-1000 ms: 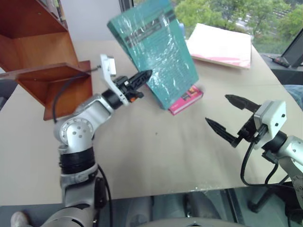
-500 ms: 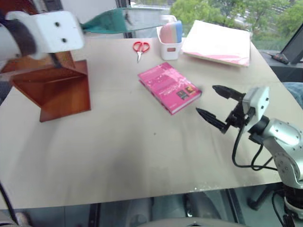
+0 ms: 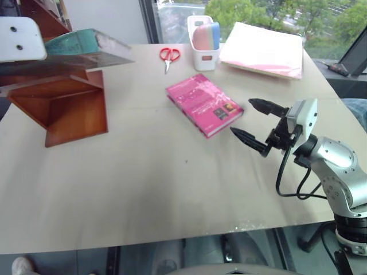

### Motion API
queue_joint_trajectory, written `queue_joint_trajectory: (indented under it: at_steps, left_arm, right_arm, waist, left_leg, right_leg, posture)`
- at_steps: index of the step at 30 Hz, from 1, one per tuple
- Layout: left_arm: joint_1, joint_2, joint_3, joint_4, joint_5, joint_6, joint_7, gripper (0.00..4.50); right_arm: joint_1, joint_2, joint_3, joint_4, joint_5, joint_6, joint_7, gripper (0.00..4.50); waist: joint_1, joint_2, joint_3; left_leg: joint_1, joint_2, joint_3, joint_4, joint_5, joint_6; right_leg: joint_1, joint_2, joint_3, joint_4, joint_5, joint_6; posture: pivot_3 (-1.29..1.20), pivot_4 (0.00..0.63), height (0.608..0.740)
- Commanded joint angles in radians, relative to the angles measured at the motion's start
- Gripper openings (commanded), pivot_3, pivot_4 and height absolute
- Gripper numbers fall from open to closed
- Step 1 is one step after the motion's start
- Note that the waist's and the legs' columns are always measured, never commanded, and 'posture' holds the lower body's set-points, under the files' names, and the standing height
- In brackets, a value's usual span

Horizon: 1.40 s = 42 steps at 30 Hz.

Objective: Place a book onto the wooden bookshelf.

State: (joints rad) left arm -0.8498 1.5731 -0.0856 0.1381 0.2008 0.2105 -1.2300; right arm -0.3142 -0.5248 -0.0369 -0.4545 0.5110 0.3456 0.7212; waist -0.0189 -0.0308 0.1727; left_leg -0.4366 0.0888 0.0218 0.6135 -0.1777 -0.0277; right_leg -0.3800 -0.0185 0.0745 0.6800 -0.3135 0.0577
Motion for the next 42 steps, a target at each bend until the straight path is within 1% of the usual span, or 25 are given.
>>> queue_joint_trajectory:
  at_steps: [1, 3, 6, 9, 11, 12, 13, 14, 16, 19, 21, 24, 26, 28, 30, 31, 33, 34, 35, 36, 37, 39, 40, 41, 42]
  left_arm:
    - [0.045, 0.060, 0.032, 0.056, 0.064, -0.008, 0.009, 0.14]
    - [0.074, 0.075, 0.035, 0.098, 0.089, -0.037, 0.033, 0.14]
    - [0.084, 0.065, 0.045, 0.127, 0.080, -0.058, 0.048, 0.14]
    - [0.086, 0.061, 0.051, 0.129, 0.072, -0.071, 0.045, 0.94]
    - [0.085, 0.056, 0.056, 0.129, 0.072, -0.075, 0.052, 1.72]
    - [0.083, 0.052, 0.059, 0.128, 0.068, -0.082, 0.055, 2.45]
    - [0.081, 0.047, 0.063, 0.127, 0.066, -0.087, 0.061, 2.66]
    - [0.080, 0.043, 0.070, 0.125, 0.058, -0.098, 0.067, 3.15]
    - [0.075, 0.026, 0.091, 0.121, 0.030, -0.126, 0.083, 3.92]
    - [0.079, -0.002, 0.162, 0.100, -0.055, -0.210, 0.086, 3.92]
    - [0.082, -0.048, 0.251, 0.036, -0.170, -0.187, 0.058, 3.92]
    - [0.108, -0.135, 0.396, -0.133, -0.397, -0.073, -0.013, 3.92]
    - [0.146, -0.213, 0.477, -0.306, -0.577, 0.069, -0.018, 3.92]
    - [0.176, -0.307, 0.519, -0.468, -0.741, 0.201, 0.062, 3.92]
    - [0.223, -0.393, 0.539, -0.582, -0.832, 0.284, 0.148, 3.92]
    - [0.249, -0.480, 0.514, -0.633, -0.910, 0.354, 0.258, 3.92]
    - [0.329, -0.652, 0.439, -0.716, -1.017, 0.453, 0.440, 3.92]
    - [0.381, -0.752, 0.399, -0.738, -1.013, 0.472, 0.536, 3.92]
    - [0.436, -0.824, 0.370, -0.749, -0.990, 0.470, 0.588, 3.92]
    - [0.517, -0.904, 0.341, -0.729, -0.922, 0.432, 0.639, 3.92]
    - [0.572, -0.952, 0.324, -0.715, -0.871, 0.402, 0.671, 3.92]
    - [0.684, -1.000, 0.291, -0.668, -0.759, 0.305, 0.691, 3.92]
    - [0.740, -1.014, 0.308, -0.638, -0.756, 0.275, 0.671, 3.92]
    - [0.801, -1.020, 0.334, -0.617, -0.779, 0.248, 0.615, 4.45]
    - [0.847, -1.018, 0.357, -0.598, -0.792, 0.228, 0.578, 4.48]
  right_arm:
    - [-0.034, 0.005, -0.008, -0.029, 0.007, -0.022, 0.001, 4.50]
    - [-0.040, 0.006, -0.016, -0.045, 0.025, -0.016, 0.001, 4.50]
    - [-0.049, 0.000, -0.022, -0.073, 0.055, -0.012, 0.013, 4.50]
    - [-0.056, -0.008, -0.029, -0.095, 0.090, -0.003, 0.026, 4.50]
    - [-0.064, -0.013, -0.032, -0.108, 0.108, -0.002, 0.032, 4.50]
    - [-0.070, -0.015, -0.033, -0.114, 0.122, 0.002, 0.036, 4.50]
    - [-0.077, -0.016, -0.033, -0.117, 0.134, 0.006, 0.038, 4.50]
    - [-0.085, -0.019, -0.032, -0.114, 0.138, 0.008, 0.041, 4.50]
    - [-0.097, -0.025, -0.031, -0.100, 0.140, 0.006, 0.051, 4.50]
    - [-0.104, -0.035, -0.035, -0.074, 0.146, 0.000, 0.072, 4.50]
    - [-0.108, -0.039, -0.037, -0.060, 0.148, 0.000, 0.082, 4.50]
    - [-0.111, -0.047, -0.038, -0.044, 0.152, 0.002, 0.098, 4.50]
    - [-0.107, -0.055, -0.040, -0.036, 0.153, 0.003, 0.112, 4.50]
    - [-0.096, -0.066, -0.043, -0.036, 0.147, 0.003, 0.119, 4.50]
    - [-0.084, -0.081, -0.051, -0.038, 0.140, 0.002, 0.120, 4.50]
    - [-0.063, -0.095, -0.063, -0.045, 0.141, 0.019, 0.112, 4.50]
    - [-0.003, -0.128, -0.081, -0.055, 0.131, 0.064, 0.086, 4.50]
    - [0.042, -0.147, -0.086, -0.060, 0.107, 0.076, 0.070, 4.50]
    - [0.089, -0.164, -0.095, -0.065, 0.098, 0.101, 0.052, 4.50]
    - [0.162, -0.186, -0.103, -0.063, 0.040, 0.092, 0.031, 4.50]
    - [0.213, -0.200, -0.108, -0.065, 0.000, 0.082, 0.017, 4.50]
    - [0.310, -0.216, -0.145, -0.075, -0.010, 0.084, 0.015, 4.50]
    - [0.353, -0.220, -0.176, -0.067, -0.014, 0.083, 0.011, 4.50]
    - [0.402, -0.230, -0.209, -0.057, -0.025, 0.071, 0.018, 4.50]
    - [0.442, -0.234, -0.239, -0.047, -0.033, 0.065, 0.021, 4.50]
  waist:
    - [0.001, 0.000, 0.000]
    - [0.000, 0.000, 0.000]
    - [-0.012, 0.001, 0.000]
    - [-0.021, 0.001, 0.001]
    - [-0.022, 0.001, 0.001]
    - [-0.021, 0.001, 0.001]
    - [-0.020, 0.000, 0.001]
    - [-0.019, 0.000, 0.001]
    - [-0.017, 0.000, 0.001]
    - [-0.011, 0.000, 0.001]
    - [-0.009, 0.000, 0.001]
    - [-0.006, 0.000, 0.001]
    - [-0.006, 0.000, 0.001]
    - [-0.006, 0.001, 0.002]
    - [-0.005, 0.001, 0.002]
    - [-0.006, 0.001, 0.002]
    - [-0.008, 0.007, -0.002]
    - [0.000, 0.011, -0.004]
    - [0.007, 0.011, -0.005]
    - [0.009, 0.009, -0.005]
    - [0.008, 0.001, -0.001]
    - [0.002, 0.000, 0.000]
    - [0.001, 0.002, -0.001]
    - [0.000, 0.003, -0.001]
    - [-0.001, 0.003, -0.002]
  left_leg:
    - [0.000, 0.000, 0.000, 0.000, 0.000, 0.000]
    - [0.000, 0.001, 0.000, 0.000, 0.000, 0.000]
    - [0.002, 0.001, 0.001, 0.000, 0.000, 0.000]
    - [0.003, 0.001, 0.001, 0.000, 0.000, 0.000]
    - [0.003, 0.001, 0.001, 0.000, 0.000, 0.000]
    - [0.003, 0.001, 0.001, 0.000, 0.000, 0.000]
    - [0.003, 0.001, 0.001, 0.001, 0.000, 0.000]
    - [0.003, 0.001, 0.001, 0.001, 0.000, 0.000]
    - [0.003, 0.001, 0.001, 0.002, 0.000, 0.000]
    - [0.003, 0.001, 0.001, 0.003, 0.000, 0.000]
    - [0.003, 0.001, 0.001, 0.003, 0.000, 0.000]
    - [0.003, 0.001, 0.001, 0.005, 0.000, 0.000]
    - [0.003, 0.001, 0.001, 0.005, 0.000, 0.000]
    - [0.004, 0.001, 0.001, 0.005, 0.000, 0.000]
    - [0.004, 0.001, 0.000, 0.007, 0.000, 0.000]
    - [0.004, 0.001, -0.001, 0.008, 0.000, 0.000]
    - [0.005, 0.001, -0.001, 0.012, 0.000, 0.000]
    - [0.005, 0.001, -0.001, 0.013, 0.000, 0.000]
    - [0.005, 0.000, -0.001, 0.014, 0.000, 0.000]
    - [0.006, 0.000, -0.002, 0.017, 0.000, 0.001]
    - [0.004, 0.000, -0.003, 0.018, -0.001, 0.001]
    - [0.000, 0.001, -0.004, 0.020, 0.000, 0.001]
    - [0.002, 0.001, -0.004, 0.020, 0.000, 0.001]
    - [0.004, 0.001, -0.002, 0.019, 0.000, 0.001]
    - [0.004, 0.001, -0.001, 0.019, 0.000, 0.001]
  right_leg:
    - [0.000, 0.000, 0.000, 0.000, 0.000, 0.000]
    - [0.000, 0.000, 0.000, 0.000, 0.000, 0.000]
    - [0.000, 0.001, 0.001, 0.002, 0.000, 0.000]
    - [0.000, 0.001, 0.001, 0.004, -0.001, -0.001]
    - [0.000, 0.001, 0.001, 0.007, -0.001, -0.001]
    - [-0.001, 0.001, 0.001, 0.008, -0.001, -0.002]
    - [-0.001, 0.001, 0.001, 0.008, -0.001, -0.002]
    - [-0.001, 0.001, 0.001, 0.008, -0.001, -0.002]
    - [-0.001, 0.001, 0.001, 0.008, -0.001, -0.002]
    - [0.000, 0.001, 0.001, 0.009, -0.001, -0.002]
    - [0.000, 0.001, 0.001, 0.010, -0.001, -0.002]
    - [0.000, 0.000, 0.001, 0.012, -0.001, -0.002]
    - [0.000, 0.000, 0.001, 0.013, -0.001, -0.002]
    - [0.000, 0.000, 0.001, 0.014, -0.001, -0.002]
    - [0.000, 0.001, 0.001, 0.015, -0.001, -0.002]
    - [0.001, 0.001, 0.001, 0.016, -0.001, -0.002]
    - [0.003, 0.001, 0.001, 0.018, -0.001, -0.001]
    - [0.004, 0.001, 0.001, 0.017, -0.001, -0.001]
    - [0.005, 0.000, 0.001, 0.017, -0.001, -0.001]
    - [0.007, 0.000, 0.000, 0.016, -0.001, -0.001]
    - [0.007, 0.000, 0.000, 0.016, 0.000, -0.001]
    - [0.002, 0.002, 0.000, 0.018, 0.000, -0.001]
    - [0.003, 0.002, 0.001, 0.018, 0.000, -0.001]
    - [0.004, 0.002, 0.003, 0.018, 0.000, -0.001]
    - [0.004, 0.002, 0.004, 0.018, 0.000, -0.001]
  posture:
    - [0.00, 0.150, 0.740]
    - [0.00, 0.150, 0.740]
    - [0.00, 0.150, 0.740]
    - [0.00, 0.150, 0.740]
    - [0.00, 0.150, 0.740]
    - [0.00, 0.150, 0.740]
    - [0.00, 0.150, 0.740]
    - [0.00, 0.150, 0.740]
    - [0.00, 0.150, 0.740]
    - [0.00, 0.150, 0.740]
    - [0.00, 0.150, 0.740]
    - [0.00, 0.150, 0.740]
    - [0.00, 0.150, 0.740]
    - [0.00, 0.150, 0.740]
    - [0.00, 0.150, 0.740]
    - [0.00, 0.150, 0.740]
    - [0.00, 0.150, 0.740]
    - [0.00, 0.150, 0.740]
    - [0.00, 0.150, 0.740]
    - [0.00, 0.150, 0.740]
    - [0.00, 0.150, 0.740]
    - [0.00, 0.150, 0.740]
    - [0.00, 0.150, 0.740]
    - [0.00, 0.150, 0.740]
    - [0.00, 0.150, 0.740]
